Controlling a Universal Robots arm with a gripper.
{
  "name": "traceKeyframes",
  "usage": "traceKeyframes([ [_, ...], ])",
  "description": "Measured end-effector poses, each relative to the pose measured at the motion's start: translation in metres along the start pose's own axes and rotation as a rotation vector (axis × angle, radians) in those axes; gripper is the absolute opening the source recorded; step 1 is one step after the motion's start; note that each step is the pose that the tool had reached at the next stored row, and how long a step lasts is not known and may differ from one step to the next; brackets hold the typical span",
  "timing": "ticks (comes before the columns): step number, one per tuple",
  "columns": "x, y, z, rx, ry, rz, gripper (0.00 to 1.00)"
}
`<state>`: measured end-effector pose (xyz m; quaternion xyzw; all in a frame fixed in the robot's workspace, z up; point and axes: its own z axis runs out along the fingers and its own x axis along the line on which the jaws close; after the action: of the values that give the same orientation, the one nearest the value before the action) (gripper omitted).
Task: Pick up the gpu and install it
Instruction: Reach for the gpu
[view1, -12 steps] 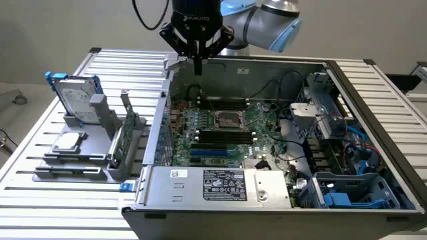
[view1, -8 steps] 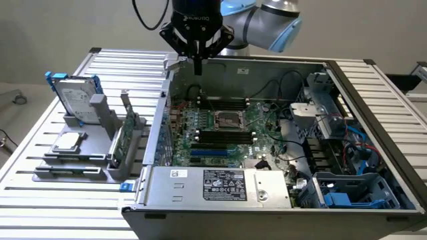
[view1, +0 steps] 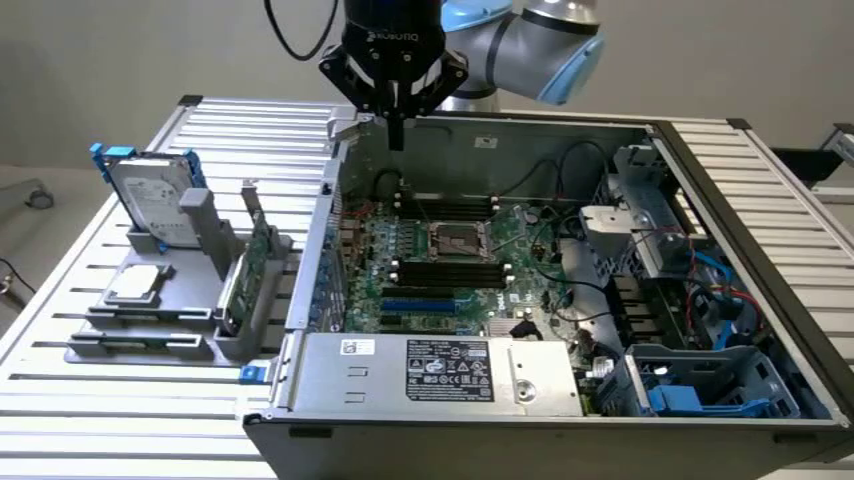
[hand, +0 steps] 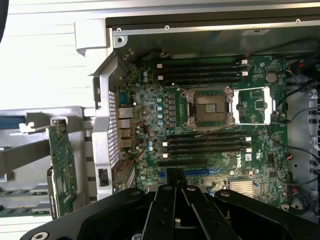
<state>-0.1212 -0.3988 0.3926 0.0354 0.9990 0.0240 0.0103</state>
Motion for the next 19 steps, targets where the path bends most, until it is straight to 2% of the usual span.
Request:
traceKeyframes([
  [3, 0.002, -0.0001, -0.0001, 0.0002, 0.0006, 0.0, 0.11],
  [19, 0.074, 0.0075, -0.001, 0.0023, 0.0322, 0.002, 0.11],
])
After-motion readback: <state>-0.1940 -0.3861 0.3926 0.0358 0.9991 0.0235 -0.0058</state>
